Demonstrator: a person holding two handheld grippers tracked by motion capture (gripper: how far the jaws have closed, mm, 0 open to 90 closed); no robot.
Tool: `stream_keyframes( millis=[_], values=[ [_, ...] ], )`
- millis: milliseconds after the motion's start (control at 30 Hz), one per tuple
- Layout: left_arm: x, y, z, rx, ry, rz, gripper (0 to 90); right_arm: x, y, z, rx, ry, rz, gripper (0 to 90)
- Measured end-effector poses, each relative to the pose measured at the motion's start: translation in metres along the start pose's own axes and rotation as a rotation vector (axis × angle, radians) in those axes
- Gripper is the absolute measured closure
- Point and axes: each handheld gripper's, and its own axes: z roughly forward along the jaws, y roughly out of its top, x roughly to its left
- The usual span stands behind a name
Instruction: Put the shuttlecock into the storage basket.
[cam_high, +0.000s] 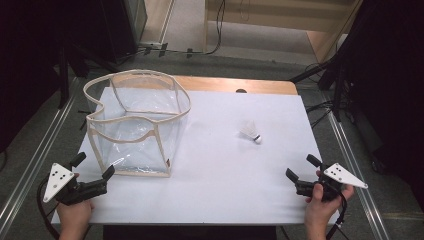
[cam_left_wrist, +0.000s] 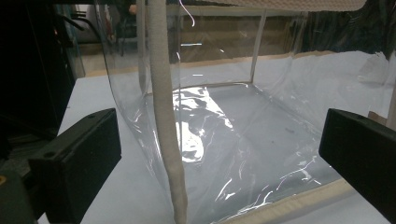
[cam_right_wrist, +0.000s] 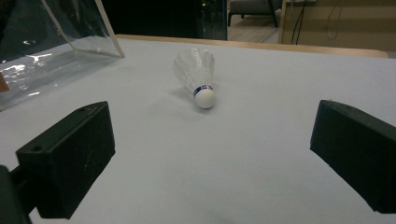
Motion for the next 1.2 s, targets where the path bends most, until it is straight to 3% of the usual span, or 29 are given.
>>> stream_keyframes(
  millis=[67, 267, 367, 867, 1200],
  values=[
    [-0.001, 0.000, 0.001, 0.014, -0.004, 0.014, 0.0, 0.003, 0.002, 0.001, 0.008, 0.011, -0.012, 0.0],
    [-0.001, 0.000, 0.001, 0.019, -0.008, 0.003, 0.0, 0.009, 0.010, 0.003, 0.046, 0.017, -0.045, 0.0],
    [-0.001, 0.000, 0.001, 0.018, -0.011, 0.000, 0.0, 0.010, 0.016, 0.005, 0.065, -0.004, -0.063, 0.0],
    [0.000, 0.000, 0.000, 0.032, -0.029, -0.005, 0.0, 0.007, 0.038, 0.013, 0.148, -0.024, -0.067, 0.0],
    [-0.001, 0.000, 0.000, 0.036, -0.042, 0.003, 0.0, 0.014, 0.054, 0.028, 0.191, -0.007, -0.111, 0.0]
  ],
)
